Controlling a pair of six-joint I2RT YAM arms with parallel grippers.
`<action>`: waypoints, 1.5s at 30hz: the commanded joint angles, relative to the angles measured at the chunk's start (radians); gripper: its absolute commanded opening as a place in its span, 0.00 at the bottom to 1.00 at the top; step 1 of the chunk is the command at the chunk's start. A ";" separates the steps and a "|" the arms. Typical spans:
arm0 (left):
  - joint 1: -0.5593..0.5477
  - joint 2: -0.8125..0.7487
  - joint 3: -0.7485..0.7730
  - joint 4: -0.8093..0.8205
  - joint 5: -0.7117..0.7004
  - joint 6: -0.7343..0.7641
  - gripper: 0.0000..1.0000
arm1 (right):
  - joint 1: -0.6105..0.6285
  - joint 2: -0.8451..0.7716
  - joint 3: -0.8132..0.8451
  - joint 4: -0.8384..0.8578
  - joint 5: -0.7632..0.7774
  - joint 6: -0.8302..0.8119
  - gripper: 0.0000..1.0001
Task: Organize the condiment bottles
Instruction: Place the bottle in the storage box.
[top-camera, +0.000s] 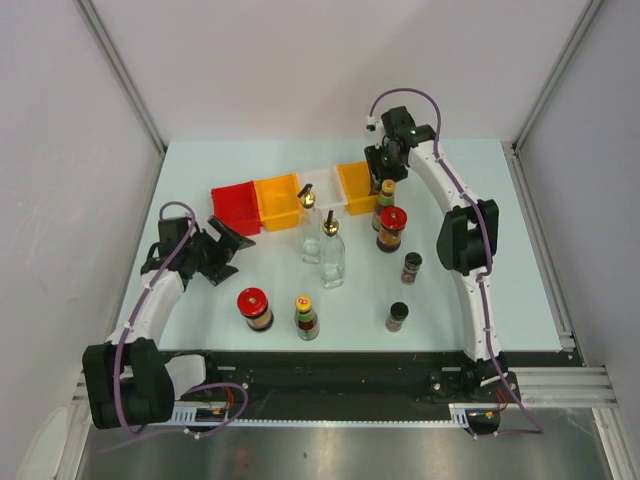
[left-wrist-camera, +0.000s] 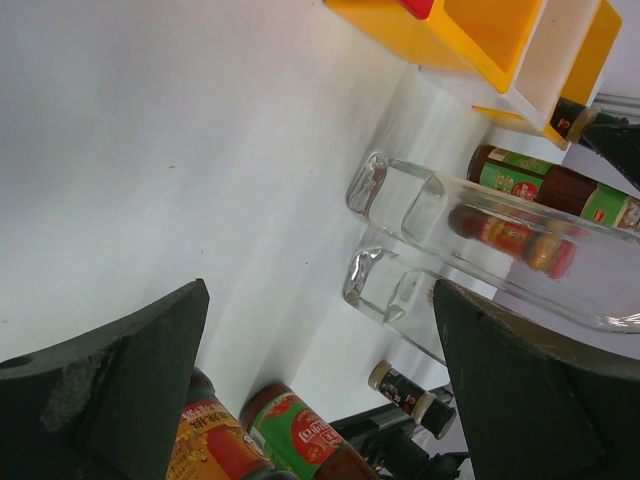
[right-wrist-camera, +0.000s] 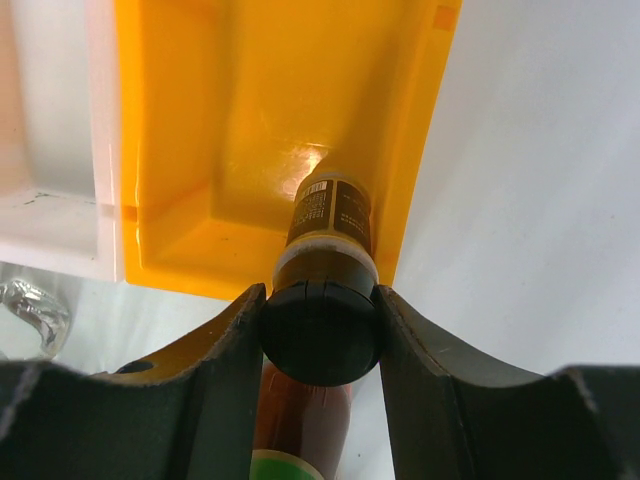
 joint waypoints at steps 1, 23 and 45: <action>-0.004 -0.008 -0.009 0.034 0.001 0.019 1.00 | -0.010 -0.094 -0.020 -0.033 -0.020 0.005 0.00; -0.004 0.004 -0.042 0.056 0.004 0.023 1.00 | 0.145 0.079 0.194 0.053 0.106 -0.110 0.00; -0.004 0.029 -0.051 0.071 0.007 0.023 1.00 | 0.151 0.148 0.207 0.020 0.108 -0.122 0.11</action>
